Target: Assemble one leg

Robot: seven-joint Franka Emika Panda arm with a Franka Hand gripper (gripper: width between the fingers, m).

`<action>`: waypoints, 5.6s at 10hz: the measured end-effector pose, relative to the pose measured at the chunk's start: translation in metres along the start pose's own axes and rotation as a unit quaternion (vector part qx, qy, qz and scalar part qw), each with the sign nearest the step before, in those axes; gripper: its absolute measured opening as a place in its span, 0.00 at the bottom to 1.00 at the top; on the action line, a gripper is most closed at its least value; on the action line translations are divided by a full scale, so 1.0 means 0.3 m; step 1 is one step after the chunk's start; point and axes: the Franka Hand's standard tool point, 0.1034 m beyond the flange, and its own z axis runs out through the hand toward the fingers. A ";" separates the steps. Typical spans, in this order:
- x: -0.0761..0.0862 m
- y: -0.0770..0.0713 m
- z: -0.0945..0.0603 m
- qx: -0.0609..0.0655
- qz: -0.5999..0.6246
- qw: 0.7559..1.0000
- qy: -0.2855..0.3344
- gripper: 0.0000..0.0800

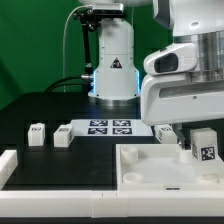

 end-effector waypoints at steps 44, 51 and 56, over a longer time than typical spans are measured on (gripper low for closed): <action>0.018 0.032 0.015 -0.006 0.243 0.970 0.034 0.36; 0.013 0.016 0.022 0.012 0.602 0.798 0.034 0.36; 0.013 0.014 0.023 0.012 0.544 0.838 0.032 0.75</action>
Offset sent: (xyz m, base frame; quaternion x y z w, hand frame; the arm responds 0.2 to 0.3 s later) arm 0.0000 0.0000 0.0000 0.0000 0.0000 0.0000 1.0000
